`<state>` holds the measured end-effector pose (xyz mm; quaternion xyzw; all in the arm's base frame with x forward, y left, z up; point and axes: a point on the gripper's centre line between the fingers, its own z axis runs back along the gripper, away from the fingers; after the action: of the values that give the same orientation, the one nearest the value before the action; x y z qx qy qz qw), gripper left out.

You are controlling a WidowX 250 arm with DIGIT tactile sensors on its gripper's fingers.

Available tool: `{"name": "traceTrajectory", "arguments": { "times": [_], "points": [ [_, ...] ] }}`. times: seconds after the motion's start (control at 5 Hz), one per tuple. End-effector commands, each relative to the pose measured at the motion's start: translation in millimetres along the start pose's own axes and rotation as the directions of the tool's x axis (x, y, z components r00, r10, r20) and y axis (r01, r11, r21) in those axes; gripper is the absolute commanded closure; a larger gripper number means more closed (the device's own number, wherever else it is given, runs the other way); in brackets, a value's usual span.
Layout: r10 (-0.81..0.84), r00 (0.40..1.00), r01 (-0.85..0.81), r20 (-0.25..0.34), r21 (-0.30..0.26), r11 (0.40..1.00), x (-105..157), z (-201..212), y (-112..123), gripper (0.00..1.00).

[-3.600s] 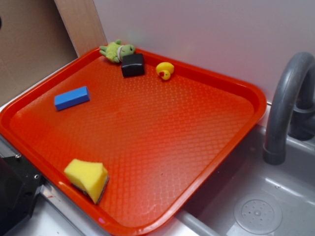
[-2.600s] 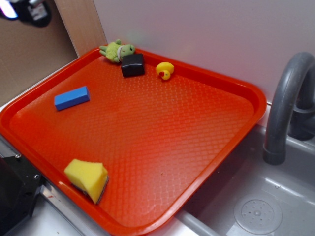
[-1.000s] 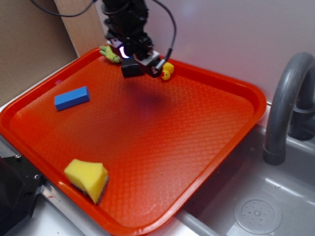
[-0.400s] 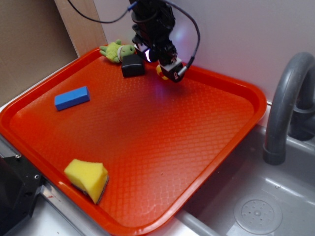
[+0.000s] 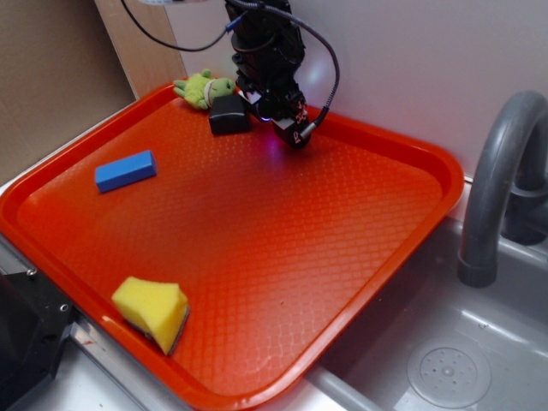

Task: Grab the yellow duck.

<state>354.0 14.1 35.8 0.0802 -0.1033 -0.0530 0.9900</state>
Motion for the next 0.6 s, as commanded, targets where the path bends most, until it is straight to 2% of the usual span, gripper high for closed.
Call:
{"name": "traceTrajectory", "arguments": {
  "times": [0.0,0.2,0.4],
  "points": [
    [-0.002,1.0,0.001,0.01,0.002,1.0,8.5,7.0,-0.2,1.0],
    [0.083,0.997,-0.083,0.009,0.017,0.996,3.1,52.9,0.2,1.0],
    [0.195,0.981,-0.195,0.002,0.02,0.981,-20.6,109.8,-1.2,1.0]
  ]
}}
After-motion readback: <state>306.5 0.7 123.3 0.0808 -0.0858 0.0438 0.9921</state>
